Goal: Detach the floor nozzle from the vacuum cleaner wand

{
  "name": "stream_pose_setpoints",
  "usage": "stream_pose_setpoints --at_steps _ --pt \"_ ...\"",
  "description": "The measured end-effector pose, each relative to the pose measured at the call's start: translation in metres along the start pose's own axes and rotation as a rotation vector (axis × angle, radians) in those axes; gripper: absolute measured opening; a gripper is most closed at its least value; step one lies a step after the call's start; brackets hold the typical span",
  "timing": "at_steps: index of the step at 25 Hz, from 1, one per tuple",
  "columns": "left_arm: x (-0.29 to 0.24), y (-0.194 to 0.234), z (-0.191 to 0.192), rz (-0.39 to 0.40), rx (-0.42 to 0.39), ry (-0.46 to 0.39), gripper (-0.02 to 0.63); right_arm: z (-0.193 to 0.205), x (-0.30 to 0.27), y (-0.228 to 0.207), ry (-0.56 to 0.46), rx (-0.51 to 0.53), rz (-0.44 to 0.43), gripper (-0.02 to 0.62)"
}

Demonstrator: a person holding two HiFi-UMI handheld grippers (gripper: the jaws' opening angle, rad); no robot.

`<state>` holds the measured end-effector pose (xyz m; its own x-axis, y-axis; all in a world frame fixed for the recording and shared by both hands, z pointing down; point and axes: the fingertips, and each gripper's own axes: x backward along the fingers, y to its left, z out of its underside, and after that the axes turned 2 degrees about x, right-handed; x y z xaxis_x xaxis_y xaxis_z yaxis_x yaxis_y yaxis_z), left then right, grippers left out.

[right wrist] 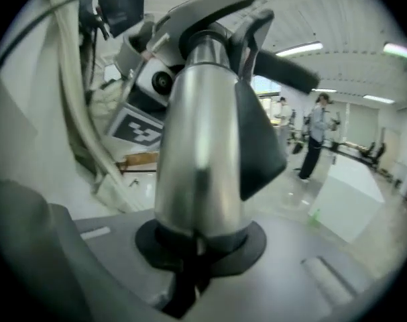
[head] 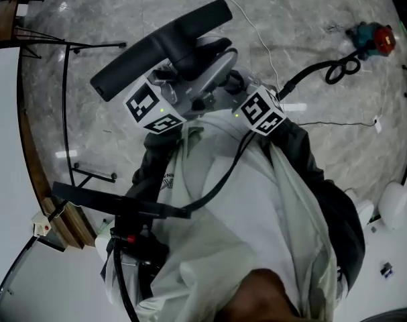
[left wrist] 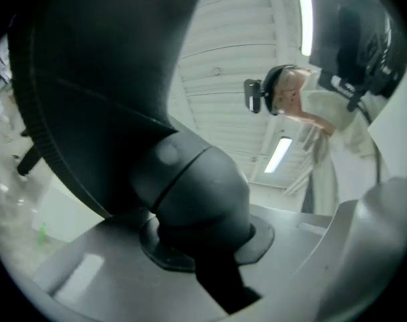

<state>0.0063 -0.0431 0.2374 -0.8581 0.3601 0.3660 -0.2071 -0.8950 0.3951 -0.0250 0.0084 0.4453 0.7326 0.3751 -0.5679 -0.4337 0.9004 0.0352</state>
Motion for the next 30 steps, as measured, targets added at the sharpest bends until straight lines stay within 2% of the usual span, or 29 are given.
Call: stream_pose_setpoints --at_steps 2,3,4,5,7,13,15,18,22,24,28,30 --pt "0.004 -0.024 -0.001 0.157 -0.039 -0.011 0.074 -0.004 0.003 0.019 -0.042 0.04 -0.178 0.04" --pt "0.004 -0.03 -0.001 0.198 -0.057 -0.015 0.074 -0.005 0.005 0.024 -0.051 0.05 -0.235 0.04" --pt "0.003 -0.032 -0.001 0.205 -0.063 -0.017 0.075 -0.004 0.007 0.026 -0.055 0.05 -0.263 0.04" --pt "0.003 -0.028 -0.001 0.181 -0.058 -0.018 0.074 -0.004 0.006 0.024 -0.055 0.041 -0.263 0.04" --pt "0.002 -0.013 -0.001 0.085 -0.032 -0.02 0.074 -0.005 0.001 0.017 -0.051 0.009 -0.2 0.04" --pt "0.016 0.038 0.008 -0.28 0.039 -0.001 0.074 0.007 -0.016 -0.005 0.032 -0.064 0.095 0.04" --pt "0.019 0.043 0.011 -0.33 0.056 0.0 0.074 0.01 -0.017 -0.006 0.046 -0.065 0.135 0.04" --pt "0.018 0.032 0.009 -0.266 0.05 -0.009 0.074 0.01 -0.012 -0.005 0.05 -0.037 0.137 0.04" --pt "0.017 0.015 0.004 -0.16 0.009 -0.02 0.074 0.005 -0.011 0.001 0.02 0.014 0.062 0.04" --pt "0.015 0.002 0.003 -0.078 -0.013 -0.026 0.074 0.001 -0.009 0.009 -0.016 0.039 -0.021 0.04" --pt "0.008 -0.036 0.003 0.164 -0.078 -0.023 0.074 0.0 0.009 0.034 -0.048 0.07 -0.286 0.04" --pt "0.004 -0.043 0.004 0.201 -0.085 -0.018 0.074 0.001 0.016 0.037 -0.044 0.059 -0.327 0.04"
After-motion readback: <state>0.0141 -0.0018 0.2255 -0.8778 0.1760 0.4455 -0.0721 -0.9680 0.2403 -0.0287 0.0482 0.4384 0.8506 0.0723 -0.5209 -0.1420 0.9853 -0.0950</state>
